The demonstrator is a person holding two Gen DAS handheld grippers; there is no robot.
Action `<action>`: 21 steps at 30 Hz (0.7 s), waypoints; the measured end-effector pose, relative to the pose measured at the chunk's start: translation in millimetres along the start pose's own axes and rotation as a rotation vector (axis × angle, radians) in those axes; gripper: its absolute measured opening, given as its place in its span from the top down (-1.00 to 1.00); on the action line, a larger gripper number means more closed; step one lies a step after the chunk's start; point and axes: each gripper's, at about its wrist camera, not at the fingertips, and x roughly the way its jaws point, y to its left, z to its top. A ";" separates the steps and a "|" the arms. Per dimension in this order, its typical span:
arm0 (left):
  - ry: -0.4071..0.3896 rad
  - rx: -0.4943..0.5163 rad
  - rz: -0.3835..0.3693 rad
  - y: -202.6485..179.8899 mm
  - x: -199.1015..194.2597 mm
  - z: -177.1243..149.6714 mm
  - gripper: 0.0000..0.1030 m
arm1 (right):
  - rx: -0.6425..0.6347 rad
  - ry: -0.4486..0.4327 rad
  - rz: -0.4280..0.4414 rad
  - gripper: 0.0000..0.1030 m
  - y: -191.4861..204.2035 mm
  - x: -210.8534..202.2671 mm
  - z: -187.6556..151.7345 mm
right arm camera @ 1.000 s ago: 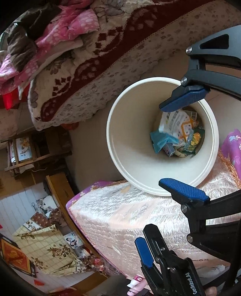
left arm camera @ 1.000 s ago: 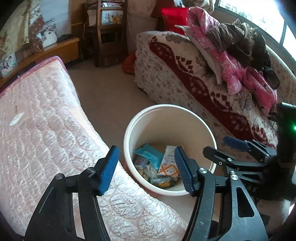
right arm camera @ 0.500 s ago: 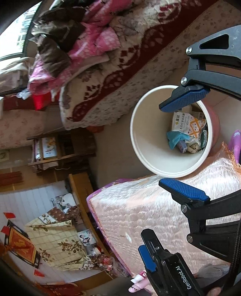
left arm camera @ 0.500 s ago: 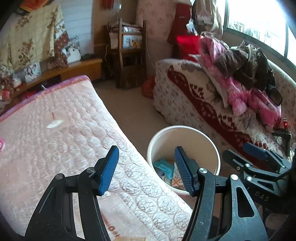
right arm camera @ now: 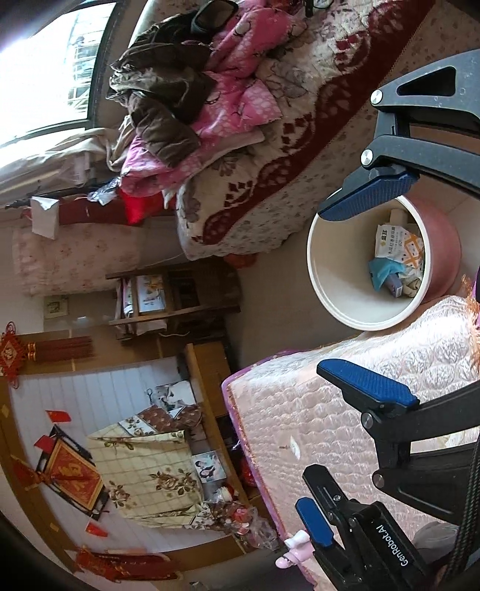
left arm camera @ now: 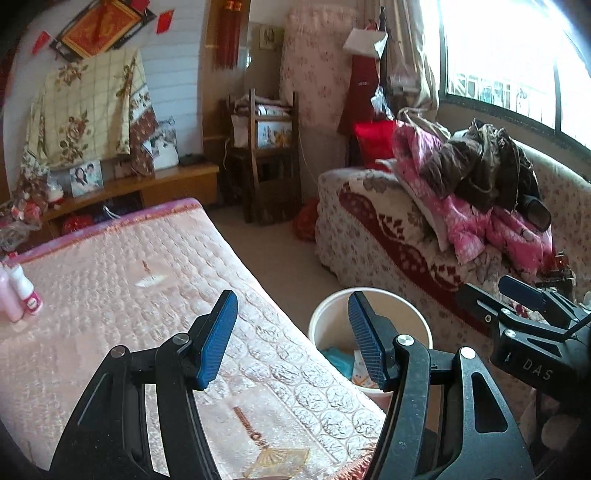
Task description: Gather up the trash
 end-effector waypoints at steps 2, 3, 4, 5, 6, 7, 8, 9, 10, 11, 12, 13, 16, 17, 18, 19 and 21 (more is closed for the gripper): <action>-0.021 0.002 0.006 0.7 -6.6 0.3 -0.18 | -0.003 -0.014 0.000 -0.57 3.0 -6.1 1.7; -0.028 0.003 0.009 1.1 -8.9 0.3 -0.18 | -0.005 -0.017 0.001 -0.58 2.9 -7.8 2.2; -0.033 0.002 0.009 1.4 -11.1 0.0 -0.18 | -0.007 -0.022 -0.001 -0.58 4.5 -10.6 2.8; -0.038 0.002 0.008 2.0 -13.2 0.0 -0.18 | -0.008 -0.024 -0.003 -0.58 5.8 -13.1 2.7; -0.042 0.000 0.010 2.4 -14.6 0.2 -0.19 | -0.008 -0.028 -0.005 -0.58 6.6 -15.7 2.9; -0.046 -0.001 0.011 2.7 -15.8 0.0 -0.19 | -0.008 -0.034 -0.009 -0.58 7.3 -18.6 3.2; -0.049 -0.003 0.010 2.7 -17.0 -0.3 -0.18 | -0.008 -0.039 -0.010 -0.58 7.5 -20.6 3.6; -0.051 -0.003 0.010 2.6 -17.9 -0.4 -0.18 | -0.009 -0.045 -0.012 -0.58 8.0 -22.9 4.3; -0.054 -0.004 0.010 3.1 -18.9 -0.6 -0.18 | -0.009 -0.053 -0.016 -0.58 8.8 -25.6 5.0; -0.055 -0.005 0.011 2.9 -19.4 -0.4 -0.18 | -0.009 -0.059 -0.019 -0.59 9.9 -28.5 5.8; -0.057 -0.007 0.011 3.3 -20.1 -0.1 -0.18 | -0.011 -0.063 -0.022 -0.59 10.1 -29.7 6.7; -0.060 -0.009 0.011 4.4 -21.4 -0.2 -0.18 | -0.013 -0.066 -0.026 -0.59 11.3 -31.1 7.3; -0.070 -0.011 0.013 5.8 -25.1 0.0 -0.18 | -0.013 -0.077 -0.031 -0.59 13.3 -34.7 9.1; -0.072 -0.011 0.014 6.1 -25.8 0.0 -0.18 | -0.011 -0.080 -0.031 -0.59 13.6 -35.8 9.4; -0.074 -0.011 0.016 6.2 -26.2 0.0 -0.19 | -0.009 -0.082 -0.029 -0.60 14.3 -36.9 9.9; -0.075 -0.011 0.018 6.8 -26.4 -0.1 -0.18 | -0.008 -0.084 -0.029 -0.60 15.1 -37.4 10.2; -0.075 -0.012 0.018 6.8 -26.8 0.1 -0.18 | -0.009 -0.089 -0.032 -0.63 15.6 -38.1 11.0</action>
